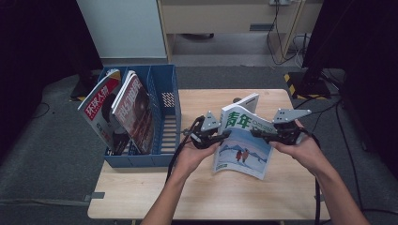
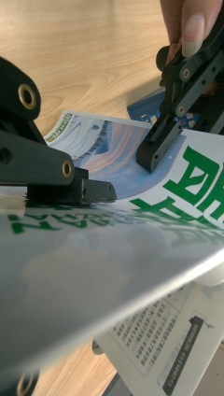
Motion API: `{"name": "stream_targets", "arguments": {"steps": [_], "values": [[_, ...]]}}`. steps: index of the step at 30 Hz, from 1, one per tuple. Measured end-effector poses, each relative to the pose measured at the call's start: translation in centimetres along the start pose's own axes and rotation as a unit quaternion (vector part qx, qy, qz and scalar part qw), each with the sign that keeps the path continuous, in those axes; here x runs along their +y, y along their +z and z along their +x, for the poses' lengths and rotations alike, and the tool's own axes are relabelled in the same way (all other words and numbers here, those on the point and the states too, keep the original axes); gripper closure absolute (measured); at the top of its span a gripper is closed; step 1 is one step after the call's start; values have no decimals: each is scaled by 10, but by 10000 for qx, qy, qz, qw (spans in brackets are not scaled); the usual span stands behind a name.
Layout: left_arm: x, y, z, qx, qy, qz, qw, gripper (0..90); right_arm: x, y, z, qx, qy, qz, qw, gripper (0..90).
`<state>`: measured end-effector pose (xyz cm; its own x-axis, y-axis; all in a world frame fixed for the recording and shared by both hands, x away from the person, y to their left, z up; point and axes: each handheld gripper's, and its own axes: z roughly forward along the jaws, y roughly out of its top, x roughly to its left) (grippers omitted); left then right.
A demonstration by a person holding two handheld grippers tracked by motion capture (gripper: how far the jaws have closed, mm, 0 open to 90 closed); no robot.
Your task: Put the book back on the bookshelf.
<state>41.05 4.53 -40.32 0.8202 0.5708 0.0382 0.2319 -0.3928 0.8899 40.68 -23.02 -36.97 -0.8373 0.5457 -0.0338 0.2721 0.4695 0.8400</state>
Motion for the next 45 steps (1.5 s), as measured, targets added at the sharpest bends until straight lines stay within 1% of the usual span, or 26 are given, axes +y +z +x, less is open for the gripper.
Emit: {"name": "stream_targets", "arguments": {"steps": [2, 4, 8, 12, 15, 18, 22, 24, 26, 28, 30, 31, 32, 33, 34, 37, 38, 40, 42, 43, 45], "values": [[-2, -3, -1, -26, 74, -42, 10000, 688, 1, 1, 1, 40, 8, 32, 10000, 722], [-5, -5, -1, -50, 94, -53, 9999, 691, 1, 0, 0, 82, 39, 40, 10000, 713], [-8, -10, -2, -124, 106, -113, 9998, 696, 1, -2, 0, 141, 101, 50, 9998, 692], [-16, -18, -4, -196, 97, -155, 9996, 701, 2, -1, 2, 193, 121, 59, 9997, 676], [-20, -23, -5, -249, 103, -182, 9995, 704, 3, 0, 4, 225, 105, 29, 9997, 681], [-23, -27, -7, -261, 119, -223, 9993, 707, 5, 1, 6, 279, 41, 20, 9996, 717], [-24, -26, -6, -254, 33, -282, 9993, 706, 6, 1, 9, 310, -38, 11, 9995, 763], [-24, -25, -4, -297, -11, -302, 9991, 702, 5, 1, 9, 335, -45, -4, 9994, 772], [-23, -25, -4, -316, 27, -332, 9989, 692, 5, 1, 9, 344, -55, -13, 9994, 776], [-21, -23, -3, -392, 20, -369, 9985, 673, 5, 1, 9, 374, -58, -15, 9993, 778], [-19, -22, -3, -394, 41, -381, 9985, 651, 5, 1, 9, 393, -66, -17, 9992, 779], [-16, -20, -5, -428, 65, -381, 9983, 631, 6, 2, 10, 393, -76, -15, 9992, 779], [-15, -19, -5, -409, 90, -373, 9984, 630, 6, 2, 10, 383, -73, -10, 9992, 779], [-15, -19, -4, -418, 44, -388, 9984, 629, 6, 2, 10, 381, -71, -7, 9992, 779], [-15, -18, -3, -449, -62, -429, 9981, 628, 6, 1, 9, 391, -56, -12, 9992, 778], [-17, -15, 1, -476, -271, -501, 9972, 609, 6, 1, 10, 419, -81, -8, 9991, 777], [-17, -14, 2, -479, -295, -505, 9971, 606, 6, 1, 11, 440, -96, 10, 9990, 776], [-17, -15, 2, -486, -278, -493, 9972, 643, 7, 1, 10, 422, -90, 46, 9991, 773], [-16, -15, 2, -511, -275, -465, 9972, 656, 7, 1, 10, 413, -89, 54, 9991, 771], [-15, -17, 1, -532, -232, -420, 9974, 665, 7, 1, 10, 402, -97, 61, 9991, 769], [-15, -17, 0, -551, -222, -405, 9974, 666, 8, 1, 11, 382, -111, 75, 9992, 769]]}}
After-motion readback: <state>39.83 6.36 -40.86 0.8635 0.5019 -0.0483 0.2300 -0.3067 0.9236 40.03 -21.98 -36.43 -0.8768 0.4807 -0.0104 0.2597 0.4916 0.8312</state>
